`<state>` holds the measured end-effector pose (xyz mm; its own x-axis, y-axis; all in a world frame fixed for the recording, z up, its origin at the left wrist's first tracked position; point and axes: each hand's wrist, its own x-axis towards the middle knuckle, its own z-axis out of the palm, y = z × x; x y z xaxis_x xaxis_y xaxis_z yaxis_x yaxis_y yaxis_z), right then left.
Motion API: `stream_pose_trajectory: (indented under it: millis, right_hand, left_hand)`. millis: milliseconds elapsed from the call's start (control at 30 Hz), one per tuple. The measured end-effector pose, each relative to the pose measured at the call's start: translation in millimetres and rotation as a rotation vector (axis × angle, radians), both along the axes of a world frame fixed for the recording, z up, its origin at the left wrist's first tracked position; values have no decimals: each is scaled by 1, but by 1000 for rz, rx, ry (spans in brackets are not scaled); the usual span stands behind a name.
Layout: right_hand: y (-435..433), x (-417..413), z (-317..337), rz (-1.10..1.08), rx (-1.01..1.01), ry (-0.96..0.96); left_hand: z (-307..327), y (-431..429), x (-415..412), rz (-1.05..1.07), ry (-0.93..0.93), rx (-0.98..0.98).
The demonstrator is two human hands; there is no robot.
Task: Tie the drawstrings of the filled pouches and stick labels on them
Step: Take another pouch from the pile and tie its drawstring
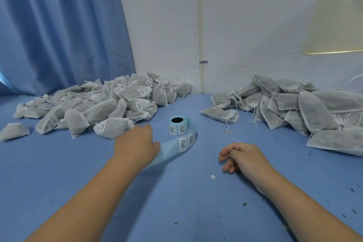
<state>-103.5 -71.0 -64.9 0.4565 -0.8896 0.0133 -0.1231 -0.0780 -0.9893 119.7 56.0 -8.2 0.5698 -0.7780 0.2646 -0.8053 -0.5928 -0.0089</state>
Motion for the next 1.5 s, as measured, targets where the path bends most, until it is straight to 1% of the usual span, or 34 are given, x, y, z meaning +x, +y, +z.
stream_pose_trajectory:
  millis: [67, 133, 167, 233, 300, 367, 433, 533, 600, 667, 767, 833, 933, 1033, 1100, 1200, 1300, 1367, 1433, 1500]
  right_hand:
    - [0, 1, 0, 1, 1, -2]
    - [-1, 2, -1, 2, 9, -8]
    - [-2, 2, -2, 1, 13, -14]
    - [-3, 3, -3, -3, 20, -31]
    - [-5, 3, -4, -20, 24, -54]
    - [-7, 3, -6, -64, 29, -80]
    - [-9, 3, -8, -118, 49, -113]
    - [-18, 5, -9, -206, 95, -142]
    - [-30, 9, -7, -231, 110, -106]
    - [-47, 16, -3, -238, 82, -43]
    - [-81, 27, 6, -261, -69, 114]
    - [-103, 33, 12, -251, -148, 203]
    - [-127, 44, 18, -165, -223, 367]
    - [-139, 56, 19, -84, -242, 495]
    - [-142, 60, 18, -92, -251, 540]
    - [-141, 58, 16, -181, -271, 499]
    - [-132, 45, 17, -230, -232, 358]
    - [-120, 30, 22, -230, -239, 270]
    - [-104, 12, 29, -192, -292, 221]
    - [-84, -7, 36, -144, -331, 176]
  left_hand:
    - [-7, -11, -20, -104, -99, -88]
    - [-17, -23, -40, -266, -157, -167]
    - [-23, -28, -51, -378, -156, -212]
    - [-32, -37, -76, -627, -97, -284]
    - [-41, -49, -95, -775, -73, -326]
    - [-51, -61, -108, -764, 76, -319]
    - [-61, -71, -105, -680, 268, -346]
    - [-69, -77, -92, -541, 538, -491]
    - [-70, -78, -85, -461, 644, -567]
    - [-71, -79, -80, -410, 728, -594]
    - [-71, -83, -78, -372, 818, -612]
    - [-71, -86, -78, -356, 852, -627]
    - [-70, -87, -80, -361, 869, -630]
    - [-72, -87, -81, -400, 854, -615]
    - [-72, -87, -82, -425, 839, -609]
    - [-73, -86, -83, -446, 833, -617]
    - [-72, -86, -83, -464, 818, -657]
    - [-70, -85, -83, -486, 788, -689]
    - [-69, -83, -86, -520, 738, -716]
    - [-66, -80, -90, -573, 651, -757]
